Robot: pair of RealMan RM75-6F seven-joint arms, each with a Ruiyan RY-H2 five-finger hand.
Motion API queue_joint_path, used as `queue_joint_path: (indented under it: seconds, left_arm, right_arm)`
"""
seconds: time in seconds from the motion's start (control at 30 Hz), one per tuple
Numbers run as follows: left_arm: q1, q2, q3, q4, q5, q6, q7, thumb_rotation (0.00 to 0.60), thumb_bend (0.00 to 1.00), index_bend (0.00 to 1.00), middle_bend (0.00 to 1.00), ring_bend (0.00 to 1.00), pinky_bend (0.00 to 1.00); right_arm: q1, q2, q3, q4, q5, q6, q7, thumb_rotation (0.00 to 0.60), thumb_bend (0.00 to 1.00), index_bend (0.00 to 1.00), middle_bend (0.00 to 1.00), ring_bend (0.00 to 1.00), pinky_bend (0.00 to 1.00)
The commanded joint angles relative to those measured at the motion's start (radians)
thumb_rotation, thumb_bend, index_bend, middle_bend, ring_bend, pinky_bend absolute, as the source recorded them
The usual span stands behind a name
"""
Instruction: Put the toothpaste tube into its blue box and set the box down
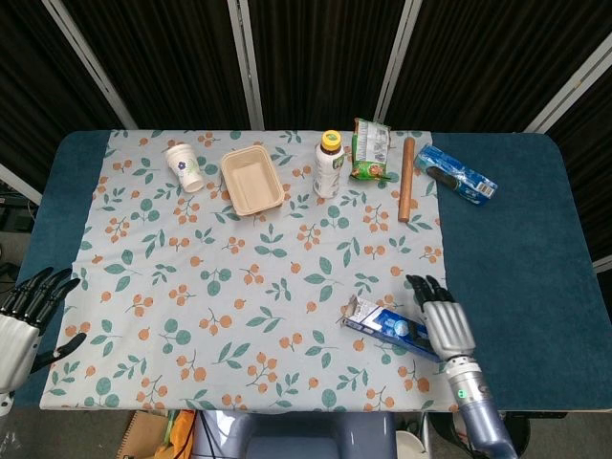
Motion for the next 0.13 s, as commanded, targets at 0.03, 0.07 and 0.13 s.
queue_joint_path:
  seconds: [0.03,0.07,0.13]
  left_arm:
    - [0.014,0.021,0.010,-0.033,-0.017,-0.029,0.032,0.600,0.00,0.11,0.06,0.06,0.14]
    - [0.017,0.025,0.012,-0.038,-0.020,-0.034,0.037,0.600,0.00,0.10,0.05,0.06,0.14]
    - [0.028,0.040,0.015,-0.068,-0.040,-0.051,0.061,0.600,0.00,0.08,0.04,0.05,0.12]
  right_arm:
    - [-0.070,0.195,-0.049,-0.049,-0.094,0.083,0.050,0.600,0.48,0.05,0.07,0.00,0.14]
    - [-0.077,0.210,-0.053,-0.046,-0.100,0.091,0.057,0.600,0.48,0.04,0.07,0.00,0.14]
    - [-0.111,0.272,-0.075,-0.017,-0.144,0.137,0.087,0.600,0.48,0.02,0.04,0.00,0.12]
